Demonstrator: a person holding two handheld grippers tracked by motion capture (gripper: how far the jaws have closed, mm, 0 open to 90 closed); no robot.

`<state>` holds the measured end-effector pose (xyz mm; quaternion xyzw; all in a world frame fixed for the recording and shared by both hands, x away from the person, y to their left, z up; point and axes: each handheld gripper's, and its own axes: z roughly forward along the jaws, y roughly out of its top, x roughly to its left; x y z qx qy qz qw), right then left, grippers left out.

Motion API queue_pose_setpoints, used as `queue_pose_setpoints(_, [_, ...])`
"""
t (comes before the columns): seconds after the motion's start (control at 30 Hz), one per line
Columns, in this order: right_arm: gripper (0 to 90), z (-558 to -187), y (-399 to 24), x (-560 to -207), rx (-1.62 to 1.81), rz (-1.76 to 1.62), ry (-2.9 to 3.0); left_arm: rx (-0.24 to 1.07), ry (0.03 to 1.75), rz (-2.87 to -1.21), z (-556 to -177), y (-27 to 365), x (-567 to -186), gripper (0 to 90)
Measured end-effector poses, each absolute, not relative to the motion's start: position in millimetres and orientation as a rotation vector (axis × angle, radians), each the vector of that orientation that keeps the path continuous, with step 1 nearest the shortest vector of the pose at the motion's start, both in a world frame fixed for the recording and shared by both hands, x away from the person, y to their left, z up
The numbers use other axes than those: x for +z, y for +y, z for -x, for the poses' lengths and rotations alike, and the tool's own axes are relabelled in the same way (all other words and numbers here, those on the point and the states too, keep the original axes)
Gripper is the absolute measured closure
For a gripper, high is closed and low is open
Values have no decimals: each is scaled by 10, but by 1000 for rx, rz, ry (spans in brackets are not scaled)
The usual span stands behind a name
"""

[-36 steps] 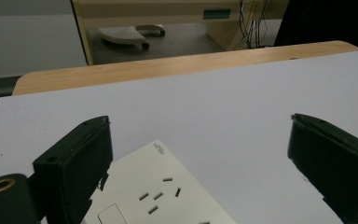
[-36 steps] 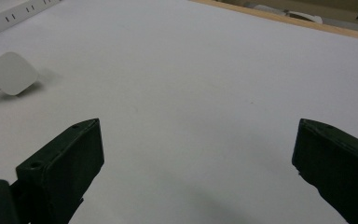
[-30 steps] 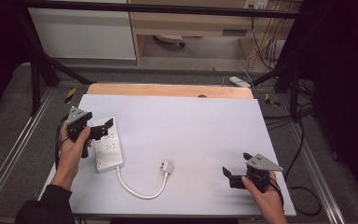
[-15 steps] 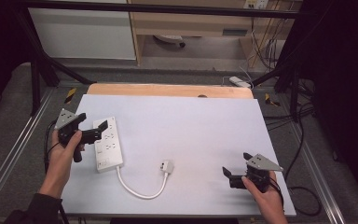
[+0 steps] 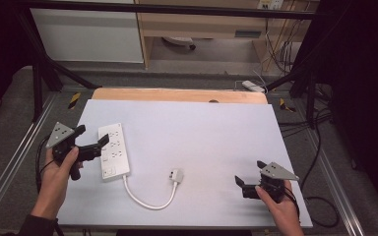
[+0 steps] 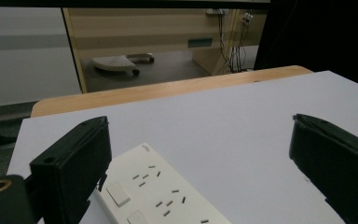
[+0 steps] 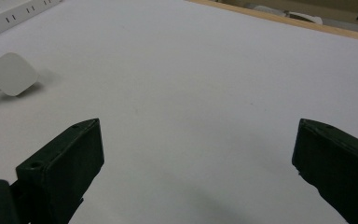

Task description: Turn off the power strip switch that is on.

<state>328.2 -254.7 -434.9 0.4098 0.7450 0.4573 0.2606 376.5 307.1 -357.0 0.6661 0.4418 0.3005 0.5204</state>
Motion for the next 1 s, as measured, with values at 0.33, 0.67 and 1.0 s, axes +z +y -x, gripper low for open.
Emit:
queue_pose_setpoints(0.33, [26,-3286,-2544,-4349,1237,-1106,2017,709,1049,-1593,-3486,3118,-3625,54])
queue_pose_setpoints(0.67, [26,-3292,-2560,-4339,1247,-1108,2009,691,1040,-1598,-3251,3087,-3786,49])
queue_pose_setpoints(1.0, [27,-3316,-2570,-4339,1271,-1119,2002,675,1045,-1606,-3046,3036,-4008,48])
